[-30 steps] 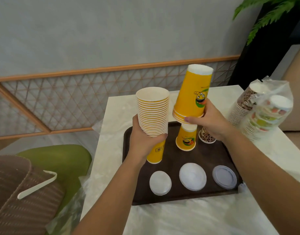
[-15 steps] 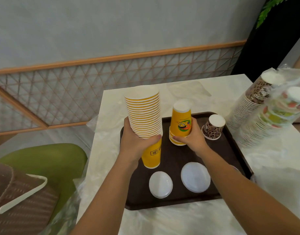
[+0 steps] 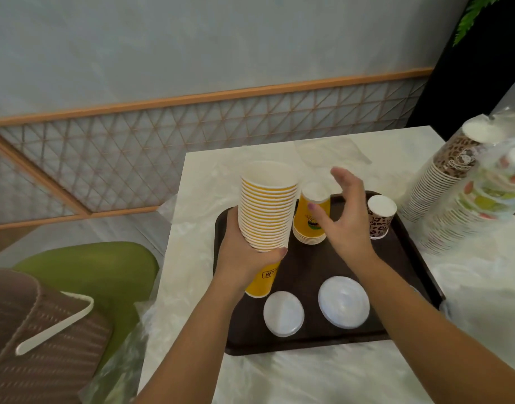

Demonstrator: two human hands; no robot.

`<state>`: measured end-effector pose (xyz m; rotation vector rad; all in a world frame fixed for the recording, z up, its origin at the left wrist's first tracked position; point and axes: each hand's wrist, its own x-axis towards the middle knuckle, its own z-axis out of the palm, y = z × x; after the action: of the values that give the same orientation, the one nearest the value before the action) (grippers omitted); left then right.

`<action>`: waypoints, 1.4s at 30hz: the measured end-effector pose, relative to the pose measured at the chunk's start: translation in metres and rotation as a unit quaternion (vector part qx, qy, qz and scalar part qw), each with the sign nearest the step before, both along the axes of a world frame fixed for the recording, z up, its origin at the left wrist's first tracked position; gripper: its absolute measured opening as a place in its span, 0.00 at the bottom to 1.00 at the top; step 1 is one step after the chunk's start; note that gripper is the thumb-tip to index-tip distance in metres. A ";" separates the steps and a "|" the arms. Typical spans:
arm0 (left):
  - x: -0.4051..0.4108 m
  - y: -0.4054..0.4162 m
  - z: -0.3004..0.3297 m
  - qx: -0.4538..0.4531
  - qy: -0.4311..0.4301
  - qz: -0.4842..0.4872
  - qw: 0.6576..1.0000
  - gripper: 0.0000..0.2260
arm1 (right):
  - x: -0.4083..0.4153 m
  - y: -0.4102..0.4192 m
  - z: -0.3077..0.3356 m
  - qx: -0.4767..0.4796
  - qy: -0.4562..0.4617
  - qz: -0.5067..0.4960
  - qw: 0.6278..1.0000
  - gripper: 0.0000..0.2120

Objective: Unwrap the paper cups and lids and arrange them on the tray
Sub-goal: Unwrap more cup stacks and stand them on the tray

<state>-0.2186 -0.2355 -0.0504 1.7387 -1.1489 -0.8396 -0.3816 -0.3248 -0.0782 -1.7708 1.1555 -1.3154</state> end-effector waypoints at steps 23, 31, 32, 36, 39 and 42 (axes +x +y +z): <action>-0.005 0.027 0.015 -0.035 -0.110 -0.046 0.992 0.39 | -0.019 0.016 0.152 -0.012 0.237 0.215 0.947 0.38; 0.000 0.027 0.016 -0.036 0.000 0.004 0.999 0.41 | -0.045 -0.002 0.145 0.110 0.088 0.252 0.958 0.30; 0.000 0.027 0.017 -0.037 0.013 0.009 0.999 0.42 | -0.047 -0.003 0.140 0.124 0.075 0.258 0.955 0.30; 0.001 0.023 0.020 -0.040 0.050 0.015 0.998 0.43 | -0.047 -0.008 0.117 0.168 0.053 0.274 0.945 0.31; 0.002 0.019 0.022 -0.047 0.058 0.011 0.997 0.45 | -0.041 -0.010 0.101 0.179 0.093 0.284 0.937 0.35; 0.000 0.014 0.024 -0.049 0.054 0.007 0.997 0.43 | -0.031 -0.009 0.085 0.207 0.112 0.288 0.928 0.34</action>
<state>-0.2189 -0.2218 -0.0262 1.6002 -1.0874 -0.8437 -0.4123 -0.3338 0.0068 -1.7693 0.8440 -0.4926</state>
